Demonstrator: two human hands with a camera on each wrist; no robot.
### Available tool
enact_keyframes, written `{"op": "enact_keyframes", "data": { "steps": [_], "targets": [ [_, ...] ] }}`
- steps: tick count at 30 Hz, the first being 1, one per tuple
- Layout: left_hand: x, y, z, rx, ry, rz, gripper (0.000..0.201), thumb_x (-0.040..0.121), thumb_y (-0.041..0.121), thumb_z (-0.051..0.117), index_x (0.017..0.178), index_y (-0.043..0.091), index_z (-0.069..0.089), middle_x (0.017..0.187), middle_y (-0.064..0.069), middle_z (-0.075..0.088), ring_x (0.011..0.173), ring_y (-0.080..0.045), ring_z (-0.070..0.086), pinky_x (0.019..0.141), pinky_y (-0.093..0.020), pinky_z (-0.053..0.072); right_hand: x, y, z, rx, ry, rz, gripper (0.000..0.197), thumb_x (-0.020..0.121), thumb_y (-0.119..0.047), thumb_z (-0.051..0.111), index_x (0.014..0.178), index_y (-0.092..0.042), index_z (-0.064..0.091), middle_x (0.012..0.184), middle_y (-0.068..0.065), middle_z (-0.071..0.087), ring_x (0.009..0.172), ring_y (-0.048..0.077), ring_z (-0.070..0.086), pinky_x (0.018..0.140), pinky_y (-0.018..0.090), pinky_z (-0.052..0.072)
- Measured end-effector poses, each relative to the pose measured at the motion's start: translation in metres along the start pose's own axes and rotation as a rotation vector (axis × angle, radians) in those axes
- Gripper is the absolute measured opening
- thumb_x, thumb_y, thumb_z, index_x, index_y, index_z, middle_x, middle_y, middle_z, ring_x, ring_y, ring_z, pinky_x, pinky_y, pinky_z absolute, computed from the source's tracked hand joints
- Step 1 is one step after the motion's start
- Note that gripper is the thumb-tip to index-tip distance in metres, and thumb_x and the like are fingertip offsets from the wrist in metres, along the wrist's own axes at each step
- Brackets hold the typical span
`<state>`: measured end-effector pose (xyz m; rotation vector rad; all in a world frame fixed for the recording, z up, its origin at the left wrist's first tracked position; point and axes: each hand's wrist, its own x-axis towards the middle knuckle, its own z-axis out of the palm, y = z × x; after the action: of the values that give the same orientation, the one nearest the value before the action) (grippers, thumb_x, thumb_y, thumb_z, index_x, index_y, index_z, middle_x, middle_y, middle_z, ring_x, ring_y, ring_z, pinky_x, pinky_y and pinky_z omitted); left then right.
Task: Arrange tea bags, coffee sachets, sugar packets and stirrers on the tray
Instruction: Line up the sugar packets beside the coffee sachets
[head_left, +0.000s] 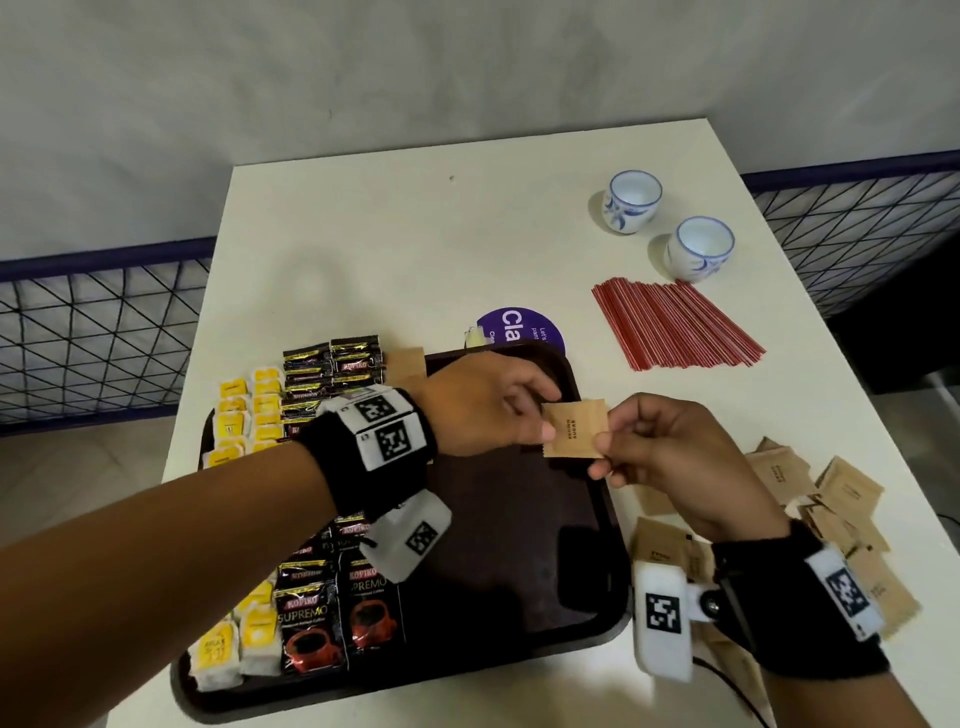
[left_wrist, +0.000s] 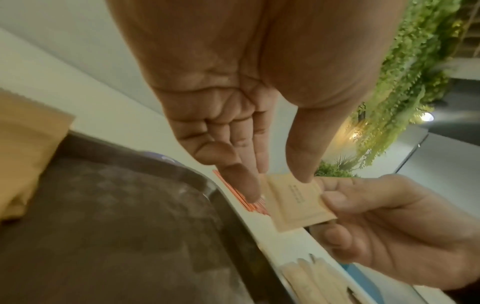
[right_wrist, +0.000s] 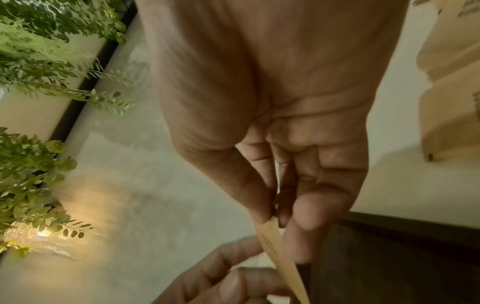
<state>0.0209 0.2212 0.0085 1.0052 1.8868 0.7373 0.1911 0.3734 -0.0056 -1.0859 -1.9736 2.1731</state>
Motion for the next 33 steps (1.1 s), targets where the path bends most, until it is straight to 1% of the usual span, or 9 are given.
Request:
{"op": "enact_keyframes", "data": {
  "steps": [3,6,9,15,19,22,25,28,33],
  "targets": [
    [0.005,-0.002,0.003,-0.1,0.016,0.011,0.035,0.08,0.018,0.08,0.112,0.023,0.067,0.092,-0.001,0.075,0.085,-0.012,0.071,0.086,-0.029,0.056,0.001,-0.001,0.006,0.039,-0.023,-0.001,0.011,0.085,0.011,0.066,0.087,0.002,0.06,0.074,0.022,0.067,0.064,0.031,0.07,0.053,0.028,0.054],
    [0.003,-0.002,0.002,-0.145,0.072,0.002,0.028,0.08,0.017,0.08,0.106,0.019,0.072,0.09,-0.009,0.074,0.074,-0.008,0.065,0.074,-0.021,0.052,-0.001,-0.001,0.008,0.056,-0.04,0.002,0.011,0.085,0.011,0.066,0.087,0.0,0.061,0.074,0.019,0.068,0.063,0.03,0.07,0.054,0.028,0.055],
    [0.001,-0.001,0.001,-0.151,0.073,0.003,0.024,0.08,0.016,0.08,0.103,0.016,0.074,0.091,-0.003,0.075,0.074,0.0,0.064,0.07,-0.013,0.048,-0.001,-0.002,0.007,0.033,-0.042,-0.011,0.009,0.086,0.01,0.066,0.09,0.002,0.064,0.071,0.017,0.068,0.063,0.029,0.069,0.056,0.029,0.054],
    [0.0,-0.005,-0.005,-0.193,0.086,0.014,0.022,0.078,0.009,0.08,0.096,0.019,0.074,0.081,0.005,0.072,0.073,-0.002,0.063,0.07,-0.016,0.048,0.0,-0.003,0.012,0.013,-0.069,-0.013,0.01,0.087,0.009,0.066,0.089,-0.001,0.064,0.078,0.019,0.069,0.069,0.032,0.072,0.057,0.031,0.056],
    [-0.009,-0.006,-0.028,-0.074,0.12,0.053,0.02,0.084,0.007,0.073,0.095,0.023,0.075,0.076,0.013,0.07,0.065,0.002,0.058,0.065,-0.012,0.044,-0.002,0.007,-0.013,-0.359,0.053,-0.069,0.011,0.083,-0.007,0.074,0.084,-0.017,0.07,0.078,0.002,0.072,0.075,0.021,0.072,0.064,0.033,0.053],
    [-0.018,-0.016,-0.051,0.025,0.157,-0.006,0.026,0.088,0.005,0.067,0.099,0.026,0.076,0.091,0.006,0.072,0.076,-0.014,0.068,0.069,-0.02,0.056,-0.005,0.016,-0.045,-0.656,0.171,-0.021,0.017,0.079,-0.018,0.078,0.091,-0.025,0.068,0.088,-0.005,0.068,0.083,0.013,0.066,0.073,0.031,0.052],
    [-0.025,-0.028,-0.068,0.048,0.205,-0.073,0.029,0.085,0.0,0.069,0.097,0.025,0.075,0.092,0.0,0.07,0.072,-0.022,0.071,0.073,-0.036,0.061,-0.006,0.031,-0.066,-0.87,0.157,0.012,0.033,0.075,-0.02,0.079,0.104,-0.027,0.065,0.094,-0.003,0.062,0.086,0.009,0.061,0.069,0.026,0.044],
    [-0.03,-0.036,-0.079,0.071,0.233,-0.112,0.027,0.078,-0.002,0.076,0.085,0.023,0.072,0.085,0.0,0.072,0.061,-0.015,0.069,0.069,-0.036,0.057,-0.005,0.042,-0.069,-0.966,0.108,-0.035,0.034,0.078,-0.019,0.075,0.107,-0.03,0.062,0.092,-0.002,0.06,0.088,0.016,0.059,0.066,0.025,0.04],
    [-0.032,-0.048,-0.079,0.134,0.174,-0.171,0.025,0.081,0.003,0.073,0.076,0.027,0.076,0.081,0.003,0.073,0.072,-0.023,0.073,0.076,-0.038,0.061,-0.003,0.052,-0.064,-1.047,0.073,-0.009,0.067,0.076,-0.03,0.078,0.137,-0.033,0.052,0.112,0.003,0.054,0.113,0.019,0.044,0.088,0.03,0.039]
  ]
}}
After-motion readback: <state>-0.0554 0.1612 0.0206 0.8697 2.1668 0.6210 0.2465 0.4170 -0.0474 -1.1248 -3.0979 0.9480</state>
